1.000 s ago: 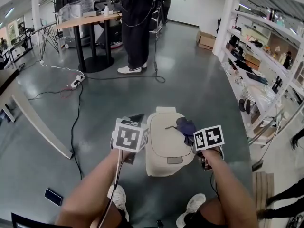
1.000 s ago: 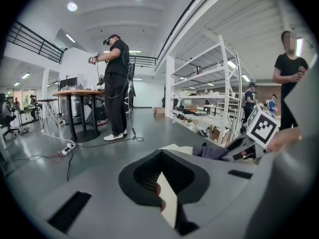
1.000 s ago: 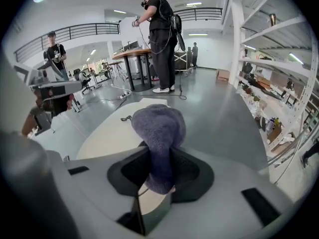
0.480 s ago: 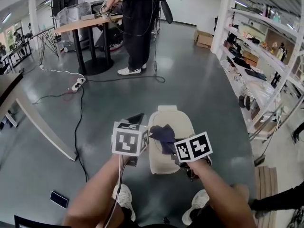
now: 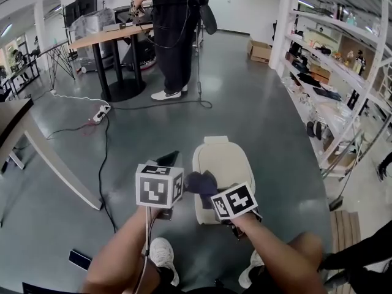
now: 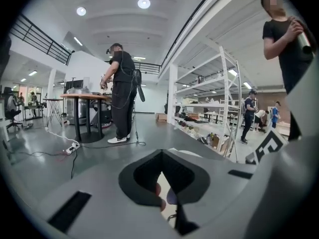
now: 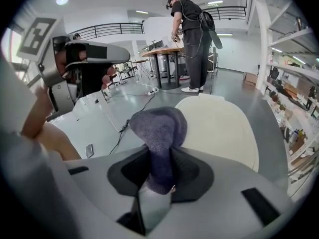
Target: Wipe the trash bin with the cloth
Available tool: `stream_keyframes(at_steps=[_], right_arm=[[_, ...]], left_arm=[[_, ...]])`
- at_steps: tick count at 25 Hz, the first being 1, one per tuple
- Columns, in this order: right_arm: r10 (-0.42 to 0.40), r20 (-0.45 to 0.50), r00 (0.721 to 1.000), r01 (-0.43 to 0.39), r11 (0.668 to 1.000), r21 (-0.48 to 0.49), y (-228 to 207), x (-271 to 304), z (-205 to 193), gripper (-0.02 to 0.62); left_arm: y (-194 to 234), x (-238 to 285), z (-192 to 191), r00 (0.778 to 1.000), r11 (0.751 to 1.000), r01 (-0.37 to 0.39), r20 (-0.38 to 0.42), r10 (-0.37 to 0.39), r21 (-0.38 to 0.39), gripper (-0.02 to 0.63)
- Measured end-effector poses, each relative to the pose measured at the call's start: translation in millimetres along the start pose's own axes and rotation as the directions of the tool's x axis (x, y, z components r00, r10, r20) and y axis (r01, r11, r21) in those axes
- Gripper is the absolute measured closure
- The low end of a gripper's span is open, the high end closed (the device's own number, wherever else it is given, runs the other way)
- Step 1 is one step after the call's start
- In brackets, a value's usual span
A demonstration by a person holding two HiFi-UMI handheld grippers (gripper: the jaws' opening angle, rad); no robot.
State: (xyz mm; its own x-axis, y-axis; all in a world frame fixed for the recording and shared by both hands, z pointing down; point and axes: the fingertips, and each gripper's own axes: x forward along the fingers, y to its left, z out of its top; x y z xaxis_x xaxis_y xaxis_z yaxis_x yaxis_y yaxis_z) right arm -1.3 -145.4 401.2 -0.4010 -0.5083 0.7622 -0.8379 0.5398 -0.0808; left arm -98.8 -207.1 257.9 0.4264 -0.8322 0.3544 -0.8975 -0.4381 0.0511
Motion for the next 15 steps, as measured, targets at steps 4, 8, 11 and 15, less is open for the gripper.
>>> stream_keyframes(at_steps=[4,8,11,15], right_arm=[[-0.02,0.007,1.0,0.02,1.0,0.001,-6,-4,-2,0.492],[-0.025,0.024,0.999,0.024,1.0,0.018,-13,-10,-6,0.492],[-0.026,0.04,0.999,0.024,0.999,0.04,-19,-15,-10,0.491],[-0.048,0.059,0.997,0.044,0.997,0.06,-27,-21,-16,0.49]], left_arm=[[-17,-12,7,0.999,0.999,0.04,0.022,-0.04,-0.029,0.607],[-41,-20,3,0.997,0.997,0.077,0.027,-0.076,-0.025,0.607],[-55,-22,-4,0.997,0.997,0.08,0.016,-0.08,0.003,0.607],[-61,-26,-13,0.997,0.997,0.079,0.011,-0.079,0.0,0.607]])
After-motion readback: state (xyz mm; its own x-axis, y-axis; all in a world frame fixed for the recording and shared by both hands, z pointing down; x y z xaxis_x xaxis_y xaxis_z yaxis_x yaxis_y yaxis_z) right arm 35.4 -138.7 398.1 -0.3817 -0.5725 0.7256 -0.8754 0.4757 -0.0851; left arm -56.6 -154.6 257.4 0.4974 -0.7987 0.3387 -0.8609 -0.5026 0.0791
